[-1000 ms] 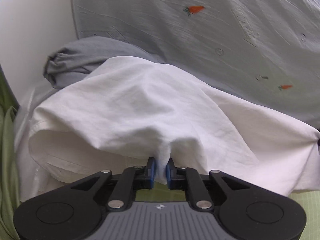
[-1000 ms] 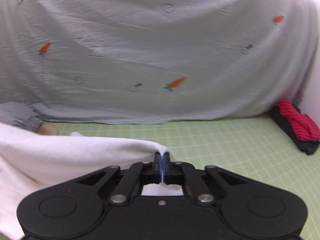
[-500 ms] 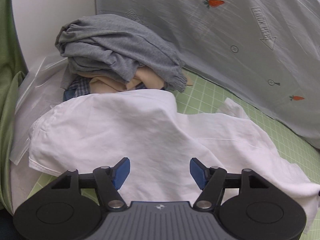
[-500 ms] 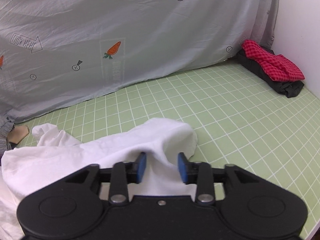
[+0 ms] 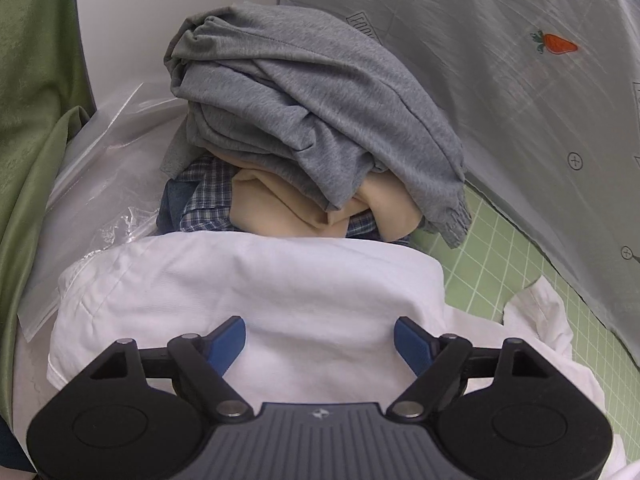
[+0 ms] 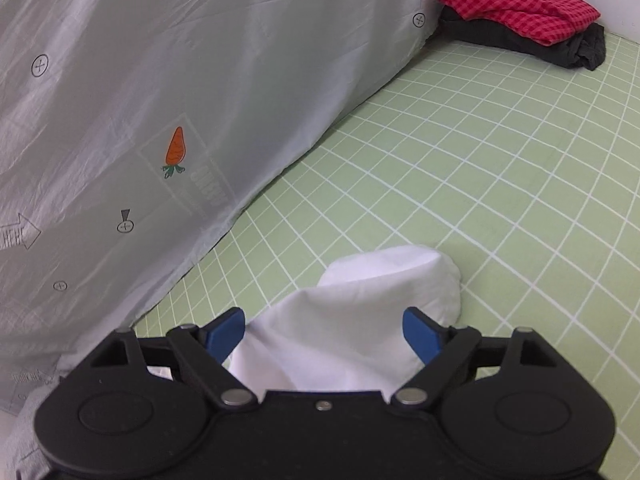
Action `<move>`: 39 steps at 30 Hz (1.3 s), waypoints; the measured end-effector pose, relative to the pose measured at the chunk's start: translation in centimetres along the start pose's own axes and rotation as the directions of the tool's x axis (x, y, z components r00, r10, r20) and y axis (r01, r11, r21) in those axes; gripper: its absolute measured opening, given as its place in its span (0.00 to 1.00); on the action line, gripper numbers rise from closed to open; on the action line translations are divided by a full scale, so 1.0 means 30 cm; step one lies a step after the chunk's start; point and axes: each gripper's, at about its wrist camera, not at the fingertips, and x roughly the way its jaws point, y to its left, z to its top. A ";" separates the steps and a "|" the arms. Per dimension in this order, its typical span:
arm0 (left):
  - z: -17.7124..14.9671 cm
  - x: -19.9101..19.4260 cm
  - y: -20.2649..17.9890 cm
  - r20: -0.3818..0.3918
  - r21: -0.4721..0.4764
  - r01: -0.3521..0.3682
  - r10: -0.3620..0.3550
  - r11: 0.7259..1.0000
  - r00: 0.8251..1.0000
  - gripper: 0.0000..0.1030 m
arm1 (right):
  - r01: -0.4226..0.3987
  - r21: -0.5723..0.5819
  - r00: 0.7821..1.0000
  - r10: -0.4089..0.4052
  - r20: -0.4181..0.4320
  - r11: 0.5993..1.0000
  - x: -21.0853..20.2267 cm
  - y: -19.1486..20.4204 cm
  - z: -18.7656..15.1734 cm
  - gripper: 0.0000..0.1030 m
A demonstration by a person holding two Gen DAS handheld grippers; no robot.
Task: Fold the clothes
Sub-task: 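Lift the white trousers off the heap with both grippers and carry them onto the mat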
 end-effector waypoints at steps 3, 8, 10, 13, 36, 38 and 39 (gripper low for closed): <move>0.008 0.051 -0.023 -0.031 0.016 -0.029 0.029 0.999 0.999 0.78 | 0.064 -0.017 0.997 -0.065 -0.053 0.998 0.063 0.007 0.000 0.89; -0.004 0.088 -0.050 -0.054 0.085 -0.063 0.068 0.994 0.996 0.50 | 0.180 -0.090 0.970 -0.192 -0.150 0.980 0.172 -0.002 -0.039 0.88; -0.011 0.089 -0.059 -0.057 0.110 -0.072 0.078 0.991 0.995 0.37 | 0.197 -0.152 0.962 -0.221 -0.161 0.968 0.194 -0.004 -0.061 0.74; -0.028 0.071 -0.085 -0.042 0.144 -0.087 0.094 0.986 0.995 0.23 | 0.206 -0.255 0.956 -0.250 -0.153 0.945 0.213 -0.001 -0.087 0.42; -0.086 -0.037 -0.739 0.016 0.381 0.297 -0.328 0.875 0.945 0.04 | 0.410 -0.300 0.898 -0.325 0.296 0.861 0.086 -0.248 0.397 0.14; -0.137 -0.086 -0.696 0.008 0.400 0.301 -0.332 0.866 0.943 0.04 | 0.423 -0.308 0.899 -0.352 0.262 0.852 0.054 -0.308 0.325 0.14; -0.168 -0.099 -0.667 -0.003 0.406 0.300 -0.327 0.863 0.945 0.04 | 0.429 -0.312 0.898 -0.365 0.244 0.847 0.039 -0.338 0.289 0.14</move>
